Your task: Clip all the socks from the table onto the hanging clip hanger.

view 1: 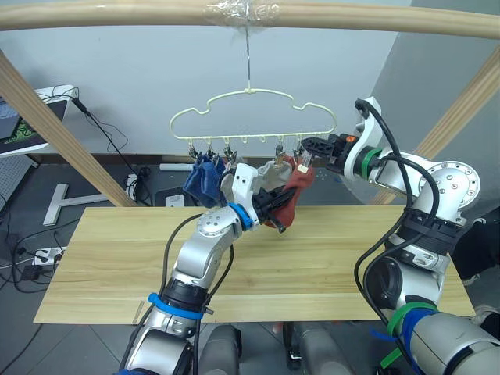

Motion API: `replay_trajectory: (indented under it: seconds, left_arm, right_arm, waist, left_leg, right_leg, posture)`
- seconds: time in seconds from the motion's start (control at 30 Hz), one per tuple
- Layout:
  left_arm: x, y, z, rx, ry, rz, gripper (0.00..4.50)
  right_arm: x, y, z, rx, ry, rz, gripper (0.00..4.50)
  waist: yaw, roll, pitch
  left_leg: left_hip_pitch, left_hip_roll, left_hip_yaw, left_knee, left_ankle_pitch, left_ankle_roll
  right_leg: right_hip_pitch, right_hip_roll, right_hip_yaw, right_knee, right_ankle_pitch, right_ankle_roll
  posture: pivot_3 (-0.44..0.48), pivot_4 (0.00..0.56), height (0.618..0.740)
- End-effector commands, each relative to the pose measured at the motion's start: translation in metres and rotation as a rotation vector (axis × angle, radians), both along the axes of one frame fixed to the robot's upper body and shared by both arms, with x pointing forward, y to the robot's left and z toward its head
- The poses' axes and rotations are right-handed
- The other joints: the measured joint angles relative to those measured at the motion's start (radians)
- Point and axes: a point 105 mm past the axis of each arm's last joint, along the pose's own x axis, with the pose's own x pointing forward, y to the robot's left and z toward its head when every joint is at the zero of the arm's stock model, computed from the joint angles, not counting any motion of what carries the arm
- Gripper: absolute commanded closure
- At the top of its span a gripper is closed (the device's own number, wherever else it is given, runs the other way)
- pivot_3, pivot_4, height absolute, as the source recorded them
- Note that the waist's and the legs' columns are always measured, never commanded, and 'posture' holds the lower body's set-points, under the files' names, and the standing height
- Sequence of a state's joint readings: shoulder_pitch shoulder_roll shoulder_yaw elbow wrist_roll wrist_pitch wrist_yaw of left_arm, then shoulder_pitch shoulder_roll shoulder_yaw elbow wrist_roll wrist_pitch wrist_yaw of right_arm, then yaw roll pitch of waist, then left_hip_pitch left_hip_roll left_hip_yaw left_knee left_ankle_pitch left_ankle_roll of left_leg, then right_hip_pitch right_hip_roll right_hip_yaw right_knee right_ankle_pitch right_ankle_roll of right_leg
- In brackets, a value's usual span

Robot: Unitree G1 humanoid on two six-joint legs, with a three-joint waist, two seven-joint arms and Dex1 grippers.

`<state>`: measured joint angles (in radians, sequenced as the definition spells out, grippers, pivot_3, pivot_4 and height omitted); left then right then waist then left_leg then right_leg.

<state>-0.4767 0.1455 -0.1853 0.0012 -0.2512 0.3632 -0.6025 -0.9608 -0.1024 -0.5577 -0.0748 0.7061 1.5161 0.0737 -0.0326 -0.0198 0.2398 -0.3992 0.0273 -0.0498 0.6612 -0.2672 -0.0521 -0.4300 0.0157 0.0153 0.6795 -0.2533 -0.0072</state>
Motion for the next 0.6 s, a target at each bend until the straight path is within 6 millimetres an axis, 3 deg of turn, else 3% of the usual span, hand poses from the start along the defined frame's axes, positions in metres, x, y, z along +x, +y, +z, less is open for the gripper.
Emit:
replay_trajectory:
  seconds: [0.03, 0.2, 0.4, 0.5, 0.6]
  left_arm:
    - [-0.005, -0.006, 0.016, -0.031, -0.057, -0.029, 4.50]
    - [-0.005, -0.008, 0.016, -0.030, -0.050, -0.040, 4.50]
    - [-0.007, -0.016, 0.017, -0.064, -0.003, -0.085, 4.50]
    - [-0.009, -0.020, 0.015, -0.087, 0.035, -0.111, 3.69]
    - [-0.011, -0.022, 0.013, -0.097, 0.063, -0.136, 2.74]
  right_arm:
    - [-0.005, 0.002, 0.021, 0.033, -0.081, 0.019, 1.87]
    - [-0.004, -0.003, 0.026, 0.051, -0.095, 0.021, 0.06]
    - [0.003, -0.019, 0.037, 0.003, -0.154, -0.024, 0.01]
    - [0.006, -0.028, 0.031, -0.109, -0.203, -0.059, 0.00]
    - [0.004, -0.029, 0.027, -0.095, -0.200, -0.050, 0.00]
  waist:
    - [0.000, 0.000, 0.000]
    - [0.000, 0.000, 0.000]
    - [0.000, 0.000, 0.000]
    - [-0.001, 0.000, 0.000]
    - [-0.001, 0.000, 0.000]
  left_leg:
    - [0.000, 0.000, 0.000, 0.000, 0.000, 0.000]
    - [0.000, 0.000, 0.000, 0.000, 0.000, 0.000]
    - [0.000, -0.001, 0.001, 0.000, 0.000, 0.000]
    - [0.000, -0.001, 0.001, 0.000, 0.000, 0.000]
    - [0.000, -0.001, 0.001, 0.000, 0.000, 0.000]
  right_leg:
    - [0.000, 0.000, 0.000, 0.000, 0.000, 0.000]
    - [0.000, 0.000, 0.000, 0.000, 0.000, 0.000]
    - [0.000, 0.000, 0.000, 0.000, 0.000, 0.000]
    - [0.000, 0.001, 0.000, -0.001, -0.001, 0.002]
    - [0.000, 0.001, 0.000, -0.001, -0.001, 0.002]
  posture:
    - [-0.021, 0.211, 0.740]
    - [-0.023, 0.211, 0.740]
    - [-0.031, 0.211, 0.740]
    - [-0.041, 0.211, 0.740]
    - [-0.045, 0.212, 0.740]
